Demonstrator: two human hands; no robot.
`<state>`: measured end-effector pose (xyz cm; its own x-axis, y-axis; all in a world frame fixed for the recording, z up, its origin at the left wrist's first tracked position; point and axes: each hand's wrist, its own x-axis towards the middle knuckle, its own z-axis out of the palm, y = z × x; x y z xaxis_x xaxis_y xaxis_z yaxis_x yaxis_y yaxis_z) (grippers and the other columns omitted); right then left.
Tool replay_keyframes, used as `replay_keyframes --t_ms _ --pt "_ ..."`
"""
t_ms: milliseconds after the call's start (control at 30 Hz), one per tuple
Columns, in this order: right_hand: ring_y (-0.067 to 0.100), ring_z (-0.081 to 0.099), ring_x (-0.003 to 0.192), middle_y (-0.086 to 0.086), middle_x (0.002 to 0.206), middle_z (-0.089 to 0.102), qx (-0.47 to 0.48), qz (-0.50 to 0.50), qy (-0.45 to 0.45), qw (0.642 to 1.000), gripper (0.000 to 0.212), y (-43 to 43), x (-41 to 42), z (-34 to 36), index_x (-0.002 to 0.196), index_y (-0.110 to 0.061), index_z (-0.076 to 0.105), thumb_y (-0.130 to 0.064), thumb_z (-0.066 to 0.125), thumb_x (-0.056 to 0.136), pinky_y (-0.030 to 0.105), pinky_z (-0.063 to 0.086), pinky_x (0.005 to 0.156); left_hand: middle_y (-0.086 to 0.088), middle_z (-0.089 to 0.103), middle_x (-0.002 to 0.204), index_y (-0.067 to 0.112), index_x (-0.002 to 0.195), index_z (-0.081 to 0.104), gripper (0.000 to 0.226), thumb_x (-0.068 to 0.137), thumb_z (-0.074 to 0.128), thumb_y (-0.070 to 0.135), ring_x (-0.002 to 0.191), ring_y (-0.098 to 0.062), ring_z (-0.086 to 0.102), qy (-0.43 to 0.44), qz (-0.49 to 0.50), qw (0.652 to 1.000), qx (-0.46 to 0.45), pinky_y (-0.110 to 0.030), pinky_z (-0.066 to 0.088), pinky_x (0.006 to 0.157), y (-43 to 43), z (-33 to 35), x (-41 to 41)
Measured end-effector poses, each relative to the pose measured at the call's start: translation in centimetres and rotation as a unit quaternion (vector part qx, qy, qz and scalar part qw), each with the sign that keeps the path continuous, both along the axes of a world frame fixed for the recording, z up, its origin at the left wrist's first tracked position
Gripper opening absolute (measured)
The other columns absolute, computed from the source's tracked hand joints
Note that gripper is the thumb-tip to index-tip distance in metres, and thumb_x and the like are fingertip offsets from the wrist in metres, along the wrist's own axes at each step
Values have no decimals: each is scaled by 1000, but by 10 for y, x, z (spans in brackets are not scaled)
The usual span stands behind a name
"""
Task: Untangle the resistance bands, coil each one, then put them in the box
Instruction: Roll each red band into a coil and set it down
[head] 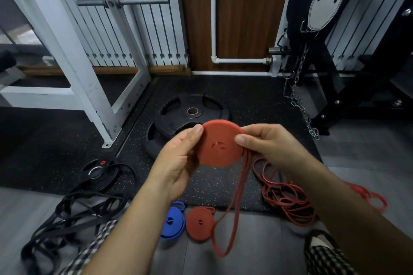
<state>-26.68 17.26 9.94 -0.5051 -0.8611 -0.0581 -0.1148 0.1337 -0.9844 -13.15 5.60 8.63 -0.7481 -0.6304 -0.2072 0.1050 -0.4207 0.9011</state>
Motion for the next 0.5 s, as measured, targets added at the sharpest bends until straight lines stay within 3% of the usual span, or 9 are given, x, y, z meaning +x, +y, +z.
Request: replay_keyframes --t_ms 100,200,333,433,500 --pt "7 65 71 -1 78 71 52 66 90 992 13 3 1 3 82 -24 68 -12 66 83 22 54 71 -1 66 83 17 95 66 34 63 65 30 73 -10 59 -53 -52 988 -134 -21 48 63 -2 -1 4" --pt "1 65 68 -7 74 70 27 72 88 993 14 0 7 2 81 -24 68 -10 65 83 17 55 68 -3 68 78 13 89 68 30 63 67 27 69 -11 61 -74 -58 982 -165 -16 48 56 5 -7 2" --pt "5 68 70 -5 71 72 -21 26 0 999 9 -1 5 1 83 -21 69 -13 66 80 16 54 67 1 68 72 17 84 64 19 67 63 27 67 -12 61 -19 26 996 -80 -29 51 59 7 -5 -4" --pt "8 67 70 -2 73 73 -28 -8 -6 1000 5 -2 7 -5 81 -22 71 -19 68 79 22 55 72 1 67 74 17 86 62 17 71 61 25 68 -12 62 14 82 996 -31 -30 52 60 7 -3 -6" --pt "6 69 74 -5 76 73 -39 -15 -19 999 7 -4 12 -8 84 -24 69 -18 67 81 19 55 72 3 68 74 18 86 62 12 75 61 23 69 -11 62 27 114 993 -15 -31 52 63 10 -4 -8"
